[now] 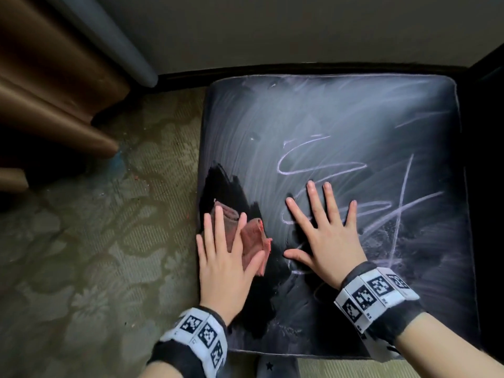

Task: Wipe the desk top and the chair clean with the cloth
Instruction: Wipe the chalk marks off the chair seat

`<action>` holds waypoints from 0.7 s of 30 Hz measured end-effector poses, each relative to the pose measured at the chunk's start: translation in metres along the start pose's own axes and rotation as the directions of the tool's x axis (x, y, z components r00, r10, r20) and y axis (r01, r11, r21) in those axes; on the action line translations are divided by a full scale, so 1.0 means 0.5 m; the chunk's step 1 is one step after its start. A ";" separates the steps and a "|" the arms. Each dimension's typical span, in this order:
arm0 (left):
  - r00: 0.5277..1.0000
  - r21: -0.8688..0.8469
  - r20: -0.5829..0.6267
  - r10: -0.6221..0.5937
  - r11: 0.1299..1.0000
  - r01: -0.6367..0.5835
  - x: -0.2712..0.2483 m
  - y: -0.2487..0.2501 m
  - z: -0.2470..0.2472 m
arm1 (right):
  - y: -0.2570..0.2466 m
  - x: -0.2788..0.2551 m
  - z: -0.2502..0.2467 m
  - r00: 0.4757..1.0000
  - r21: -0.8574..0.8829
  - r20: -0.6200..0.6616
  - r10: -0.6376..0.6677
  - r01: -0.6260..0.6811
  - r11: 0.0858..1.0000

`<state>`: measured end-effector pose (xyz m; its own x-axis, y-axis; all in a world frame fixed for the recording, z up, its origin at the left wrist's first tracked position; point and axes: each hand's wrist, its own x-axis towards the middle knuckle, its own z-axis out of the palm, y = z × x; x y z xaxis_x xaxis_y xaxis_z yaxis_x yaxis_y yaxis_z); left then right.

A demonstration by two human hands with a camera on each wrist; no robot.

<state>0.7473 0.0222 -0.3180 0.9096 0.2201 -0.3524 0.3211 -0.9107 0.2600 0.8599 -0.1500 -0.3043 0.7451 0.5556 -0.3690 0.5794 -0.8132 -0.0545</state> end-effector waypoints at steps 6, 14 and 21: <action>0.982 -0.249 -0.018 -0.188 0.952 0.178 0.209 -0.021 -0.065 | 0.007 -0.001 0.002 1.000 -0.015 -0.011 -0.026 0.025 1.000; 0.991 -0.200 0.006 -0.130 0.971 0.129 0.003 -0.010 -0.001 | 0.008 -0.004 -0.004 0.999 -0.010 0.000 -0.040 0.040 0.999; 0.971 -0.212 0.001 -0.237 0.949 0.232 0.224 -0.009 -0.077 | 0.007 -0.007 -0.016 0.998 -0.021 0.049 -0.048 0.049 0.999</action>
<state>0.8579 0.0644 -0.3240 0.8071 0.4297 -0.4049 0.5719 -0.7393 0.3555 0.8619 -0.1535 -0.2957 0.6996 0.5847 -0.4106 0.6218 -0.7813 -0.0532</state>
